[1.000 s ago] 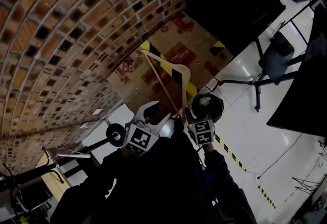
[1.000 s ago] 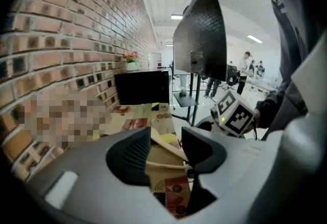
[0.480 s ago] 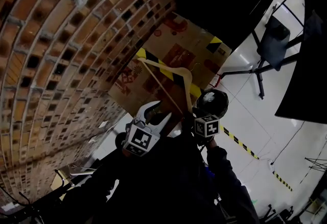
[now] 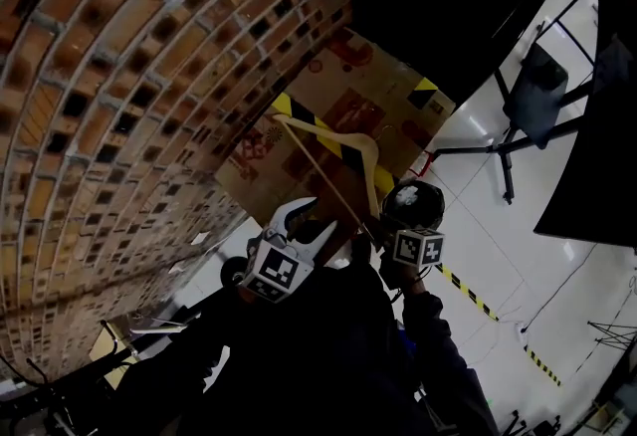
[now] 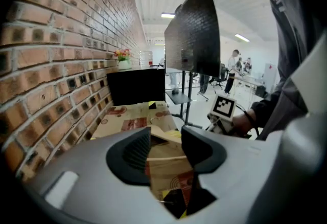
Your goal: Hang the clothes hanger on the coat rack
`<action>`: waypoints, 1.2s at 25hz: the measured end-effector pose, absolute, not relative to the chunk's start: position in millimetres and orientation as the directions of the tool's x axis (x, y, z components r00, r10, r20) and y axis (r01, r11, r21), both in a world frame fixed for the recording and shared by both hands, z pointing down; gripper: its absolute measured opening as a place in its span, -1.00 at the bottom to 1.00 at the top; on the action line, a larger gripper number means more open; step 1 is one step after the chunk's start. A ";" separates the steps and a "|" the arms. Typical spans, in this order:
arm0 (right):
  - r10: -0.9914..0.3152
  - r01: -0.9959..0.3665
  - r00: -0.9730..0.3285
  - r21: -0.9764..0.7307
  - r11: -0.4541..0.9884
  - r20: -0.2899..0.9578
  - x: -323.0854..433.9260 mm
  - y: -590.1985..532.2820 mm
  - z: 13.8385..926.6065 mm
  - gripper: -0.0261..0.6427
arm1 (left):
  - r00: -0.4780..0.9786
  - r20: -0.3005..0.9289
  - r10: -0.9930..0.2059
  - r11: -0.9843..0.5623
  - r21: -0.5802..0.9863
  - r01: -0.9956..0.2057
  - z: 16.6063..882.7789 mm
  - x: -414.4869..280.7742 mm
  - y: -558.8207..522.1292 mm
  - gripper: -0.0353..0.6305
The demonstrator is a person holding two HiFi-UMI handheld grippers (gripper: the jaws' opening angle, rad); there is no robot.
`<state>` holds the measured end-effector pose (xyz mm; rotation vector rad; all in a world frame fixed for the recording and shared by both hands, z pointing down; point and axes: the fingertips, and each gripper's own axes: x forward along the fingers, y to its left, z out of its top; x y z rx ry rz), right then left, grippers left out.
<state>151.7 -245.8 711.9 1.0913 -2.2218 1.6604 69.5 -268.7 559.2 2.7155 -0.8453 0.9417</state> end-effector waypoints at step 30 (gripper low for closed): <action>-0.483 -0.541 -0.714 0.037 0.840 0.506 151.7 -208.1 541.7 -0.74 | 0.821 0.239 -0.519 -0.484 0.709 -0.513 554.5 86.8 -258.4 -0.31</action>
